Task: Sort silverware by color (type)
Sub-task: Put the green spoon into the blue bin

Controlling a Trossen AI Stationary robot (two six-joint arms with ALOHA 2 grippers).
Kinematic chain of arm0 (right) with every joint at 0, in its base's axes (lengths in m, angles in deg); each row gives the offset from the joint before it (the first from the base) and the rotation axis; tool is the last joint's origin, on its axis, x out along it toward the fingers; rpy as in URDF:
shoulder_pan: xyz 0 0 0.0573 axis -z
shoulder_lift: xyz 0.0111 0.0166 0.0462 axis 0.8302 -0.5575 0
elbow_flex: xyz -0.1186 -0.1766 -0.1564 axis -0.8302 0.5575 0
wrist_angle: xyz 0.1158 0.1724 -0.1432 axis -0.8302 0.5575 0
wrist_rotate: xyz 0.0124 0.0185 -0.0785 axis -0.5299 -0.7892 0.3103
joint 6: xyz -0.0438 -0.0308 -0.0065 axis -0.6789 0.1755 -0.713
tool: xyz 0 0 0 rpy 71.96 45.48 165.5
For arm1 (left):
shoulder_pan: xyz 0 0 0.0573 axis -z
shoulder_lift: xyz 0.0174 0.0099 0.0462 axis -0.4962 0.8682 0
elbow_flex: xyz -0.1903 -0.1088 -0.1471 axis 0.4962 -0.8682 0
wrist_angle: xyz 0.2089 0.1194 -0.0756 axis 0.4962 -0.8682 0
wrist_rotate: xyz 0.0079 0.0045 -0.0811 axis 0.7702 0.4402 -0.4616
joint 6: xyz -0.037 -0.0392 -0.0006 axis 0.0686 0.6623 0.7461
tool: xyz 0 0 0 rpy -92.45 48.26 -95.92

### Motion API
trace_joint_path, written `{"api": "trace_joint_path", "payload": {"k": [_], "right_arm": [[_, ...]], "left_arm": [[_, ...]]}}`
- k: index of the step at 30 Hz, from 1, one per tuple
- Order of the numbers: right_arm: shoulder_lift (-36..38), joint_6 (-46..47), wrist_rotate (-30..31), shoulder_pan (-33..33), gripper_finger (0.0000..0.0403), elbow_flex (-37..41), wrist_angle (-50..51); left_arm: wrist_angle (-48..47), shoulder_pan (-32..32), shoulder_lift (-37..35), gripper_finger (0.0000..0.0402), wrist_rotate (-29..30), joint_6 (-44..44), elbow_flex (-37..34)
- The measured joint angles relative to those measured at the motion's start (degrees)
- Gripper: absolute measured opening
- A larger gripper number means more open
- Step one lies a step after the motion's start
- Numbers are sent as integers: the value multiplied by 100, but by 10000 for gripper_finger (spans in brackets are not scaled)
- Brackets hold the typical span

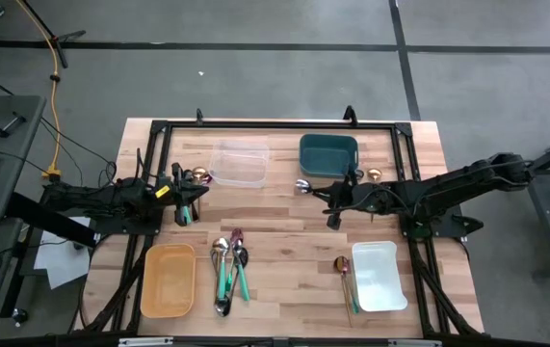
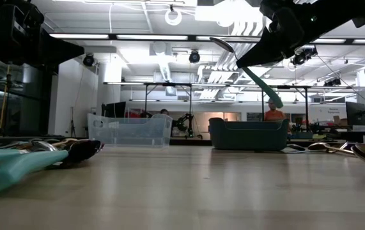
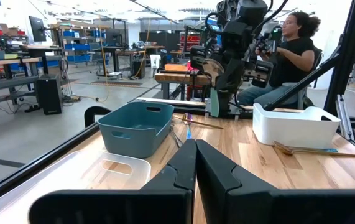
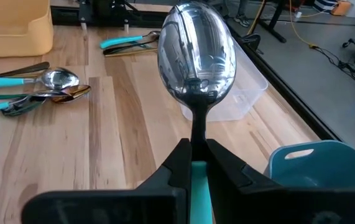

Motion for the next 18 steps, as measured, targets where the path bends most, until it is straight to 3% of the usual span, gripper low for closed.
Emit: {"api": "trace_joint_path", "payload": {"k": [18], "right_arm": [[-1,-72,30,0,24,0,1]], "left_arm": [[0,0,2,3,1,0,-1]]}}
